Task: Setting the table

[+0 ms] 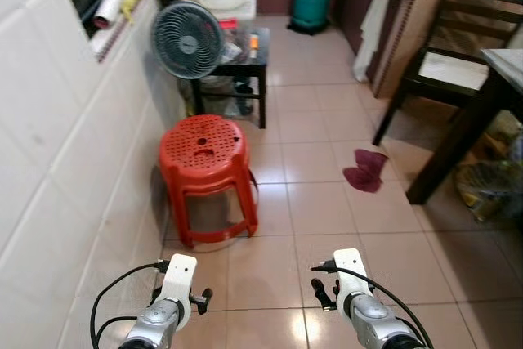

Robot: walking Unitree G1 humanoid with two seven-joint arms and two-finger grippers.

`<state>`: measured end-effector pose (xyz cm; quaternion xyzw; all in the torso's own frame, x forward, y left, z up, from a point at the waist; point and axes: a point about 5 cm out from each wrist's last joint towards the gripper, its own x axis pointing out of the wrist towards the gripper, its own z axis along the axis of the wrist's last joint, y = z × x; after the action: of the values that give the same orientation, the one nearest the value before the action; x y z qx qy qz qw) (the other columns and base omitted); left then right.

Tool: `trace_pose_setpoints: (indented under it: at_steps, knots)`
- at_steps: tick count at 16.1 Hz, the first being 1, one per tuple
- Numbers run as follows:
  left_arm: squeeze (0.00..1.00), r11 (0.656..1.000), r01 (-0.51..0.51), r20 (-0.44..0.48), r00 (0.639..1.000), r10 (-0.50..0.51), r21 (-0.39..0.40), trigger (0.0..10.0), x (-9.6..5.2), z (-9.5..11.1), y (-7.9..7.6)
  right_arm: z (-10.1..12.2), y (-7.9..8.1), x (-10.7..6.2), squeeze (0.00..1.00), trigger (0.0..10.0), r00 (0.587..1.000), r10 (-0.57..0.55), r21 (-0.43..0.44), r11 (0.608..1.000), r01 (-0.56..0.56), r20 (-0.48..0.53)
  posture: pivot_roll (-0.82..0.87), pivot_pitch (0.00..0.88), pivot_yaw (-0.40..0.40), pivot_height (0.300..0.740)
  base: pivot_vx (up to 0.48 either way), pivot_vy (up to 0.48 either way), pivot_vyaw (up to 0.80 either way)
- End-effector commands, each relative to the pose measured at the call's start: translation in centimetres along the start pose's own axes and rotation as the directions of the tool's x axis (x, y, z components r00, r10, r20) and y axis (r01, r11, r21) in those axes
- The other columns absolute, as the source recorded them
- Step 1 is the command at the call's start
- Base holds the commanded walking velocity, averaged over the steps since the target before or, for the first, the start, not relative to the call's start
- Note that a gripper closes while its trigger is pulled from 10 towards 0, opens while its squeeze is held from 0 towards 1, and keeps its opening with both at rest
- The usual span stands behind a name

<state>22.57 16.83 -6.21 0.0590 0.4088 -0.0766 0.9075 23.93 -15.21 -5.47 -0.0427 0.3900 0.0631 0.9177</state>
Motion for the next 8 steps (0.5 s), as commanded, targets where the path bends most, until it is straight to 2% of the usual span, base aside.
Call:
trace_pose_setpoints:
  at_steps: [1,5,8]
  knots:
    - [0.0,1.0,0.011,-0.012,1.0,-0.011,0.008,10.0,-0.1,-0.5,0.1,0.1,0.2,0.0,0.0,10.0,1.0,0.009,-0.014,1.0,-0.009,0.01,-0.15,0.0,0.02,0.74,0.0,0.0,-0.78]
    - [0.0,0.994,0.105,0.001,0.994,-0.105,-0.005,10.0,-0.1,-0.4,-0.8,0.0,0.6,0.0,0.0,10.0,1.0,0.021,-0.027,0.999,-0.021,0.012,-0.16,0.0,0.023,0.74,0.0,0.0,-0.77]
    - [0.0,0.992,0.126,0.001,0.992,-0.126,0.012,10.0,0.0,-0.2,-1.1,0.0,0.5,0.0,0.0,10.0,1.0,0.016,-0.032,0.999,-0.015,0.011,-0.17,0.0,0.022,0.74,0.0,0.0,-0.76]
